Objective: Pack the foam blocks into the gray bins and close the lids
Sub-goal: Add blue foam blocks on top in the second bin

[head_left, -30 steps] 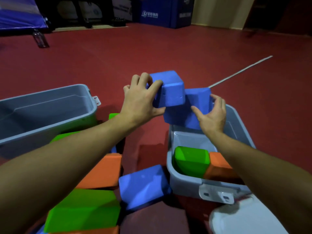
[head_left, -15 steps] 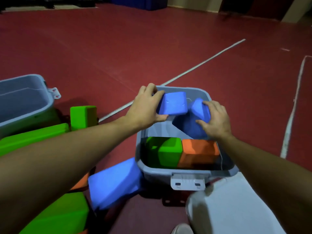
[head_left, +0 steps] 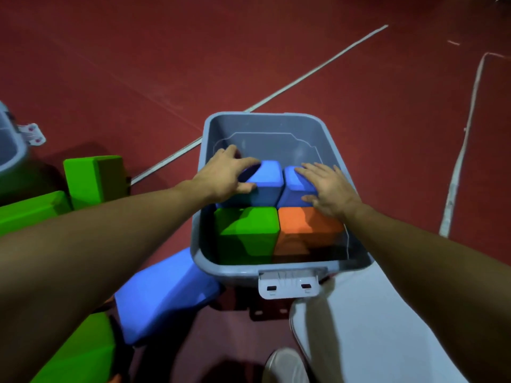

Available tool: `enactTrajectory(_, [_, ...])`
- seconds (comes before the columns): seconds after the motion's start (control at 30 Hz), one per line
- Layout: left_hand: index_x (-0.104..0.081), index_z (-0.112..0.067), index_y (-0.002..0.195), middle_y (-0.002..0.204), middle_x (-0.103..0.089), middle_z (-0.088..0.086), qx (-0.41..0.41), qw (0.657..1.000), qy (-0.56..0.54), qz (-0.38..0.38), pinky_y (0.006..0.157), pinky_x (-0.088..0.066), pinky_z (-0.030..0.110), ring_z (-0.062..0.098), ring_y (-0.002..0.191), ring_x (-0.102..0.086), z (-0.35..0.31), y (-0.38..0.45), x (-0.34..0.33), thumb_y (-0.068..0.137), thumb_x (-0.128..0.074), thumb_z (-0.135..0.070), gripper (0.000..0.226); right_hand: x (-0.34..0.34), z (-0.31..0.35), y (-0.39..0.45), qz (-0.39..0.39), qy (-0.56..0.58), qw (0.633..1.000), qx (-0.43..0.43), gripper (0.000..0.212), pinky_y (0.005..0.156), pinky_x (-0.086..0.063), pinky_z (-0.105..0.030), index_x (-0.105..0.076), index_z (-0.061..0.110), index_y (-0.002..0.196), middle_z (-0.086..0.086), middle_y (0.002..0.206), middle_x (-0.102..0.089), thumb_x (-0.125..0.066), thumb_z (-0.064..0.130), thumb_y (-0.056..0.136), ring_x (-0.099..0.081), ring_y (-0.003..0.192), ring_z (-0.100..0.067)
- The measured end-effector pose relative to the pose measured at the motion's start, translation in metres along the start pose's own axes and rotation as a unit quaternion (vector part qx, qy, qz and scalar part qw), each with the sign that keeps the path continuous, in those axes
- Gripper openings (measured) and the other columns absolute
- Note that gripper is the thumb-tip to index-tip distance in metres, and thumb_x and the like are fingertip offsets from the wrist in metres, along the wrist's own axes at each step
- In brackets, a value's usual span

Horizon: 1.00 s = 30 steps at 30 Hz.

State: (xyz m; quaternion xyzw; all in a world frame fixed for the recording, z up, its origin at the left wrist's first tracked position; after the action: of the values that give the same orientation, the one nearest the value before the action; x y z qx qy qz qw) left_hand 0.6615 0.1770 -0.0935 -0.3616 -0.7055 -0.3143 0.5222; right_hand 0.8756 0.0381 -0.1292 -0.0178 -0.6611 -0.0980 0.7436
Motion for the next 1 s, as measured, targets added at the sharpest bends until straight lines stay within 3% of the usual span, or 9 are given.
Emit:
enactTrajectory(0.23, [-0.044,-0.030,0.144,0.121,-0.043,0.016,-0.003,0.999,-0.022,0.047,0.100,-0.041,0.045,0.037,0.108,-0.048,0.010,-0.001,-0.032,0.089,-0.063,-0.047,0.061,-0.021,0.001,0.005,0.037,0.019,0.999,0.029,0.075,0.112,-0.028,-0.055,-0.045,0.021,0.145,-0.008,0.153,-0.039,-0.075,0.019,0.077,-0.035,0.140,-0.033])
enactTrajectory(0.4, [-0.043,-0.031,0.143,0.132,-0.040,0.013,0.014,0.994,-0.025,0.108,0.101,-0.042,0.038,0.034,0.116,-0.051,0.009,-0.009,-0.065,0.093,-0.058,-0.043,0.053,-0.034,-0.003,-0.001,0.101,0.057,0.993,0.005,0.061,0.119,-0.021,-0.039,-0.043,0.020,0.146,-0.007,0.156,-0.034,-0.061,0.025,0.088,-0.030,0.144,-0.025])
enactTrajectory(0.5, [-0.040,-0.037,0.140,0.140,-0.039,0.012,0.051,0.990,-0.012,0.132,0.103,-0.041,0.041,0.037,0.120,-0.051,0.012,-0.013,-0.076,0.096,-0.048,-0.049,0.047,-0.043,0.002,-0.001,0.144,0.057,0.988,0.002,0.064,0.118,-0.020,-0.050,-0.040,0.025,0.147,-0.004,0.159,-0.028,-0.051,0.045,0.087,-0.024,0.147,-0.023])
enactTrajectory(0.6, [-0.036,-0.038,0.144,0.148,-0.036,0.012,0.052,0.987,0.002,0.153,0.110,-0.034,0.043,0.036,0.129,-0.045,0.012,-0.014,-0.072,0.095,-0.041,-0.060,0.054,-0.045,0.003,0.001,0.163,0.046,0.985,-0.012,0.063,0.118,-0.017,-0.053,-0.035,0.027,0.149,-0.002,0.161,-0.022,-0.057,0.045,0.093,-0.017,0.149,-0.022])
enactTrajectory(0.83, [-0.035,-0.026,0.148,0.146,-0.035,0.016,0.035,0.986,0.034,0.159,0.110,-0.034,0.045,0.039,0.129,-0.042,0.000,-0.024,-0.068,0.081,-0.054,-0.072,0.083,-0.042,0.006,0.000,0.185,0.027,0.981,-0.042,0.063,0.119,-0.012,-0.054,-0.031,0.034,0.150,0.004,0.163,-0.015,-0.052,0.052,0.094,-0.010,0.150,-0.022])
enactTrajectory(1.0, [-0.025,-0.023,0.154,0.158,-0.016,0.023,0.035,0.977,0.070,0.196,0.117,-0.023,0.051,0.038,0.147,-0.014,0.000,-0.019,-0.079,0.088,-0.046,-0.068,0.082,-0.036,0.006,0.001,0.202,0.019,0.977,-0.068,0.065,0.116,-0.011,-0.061,-0.034,0.039,0.148,0.004,0.163,-0.015,-0.057,0.056,0.089,-0.009,0.150,-0.027])
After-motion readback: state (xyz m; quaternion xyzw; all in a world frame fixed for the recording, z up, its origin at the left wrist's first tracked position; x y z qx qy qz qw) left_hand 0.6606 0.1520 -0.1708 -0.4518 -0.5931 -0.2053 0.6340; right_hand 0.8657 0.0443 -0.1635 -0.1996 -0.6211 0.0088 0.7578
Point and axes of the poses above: each hand's wrist, its own y-axis towards the middle knuckle, its own x-axis out of the back of the hand, z = x × y, the point moved 4 cm from there along y, towards the middle knuckle
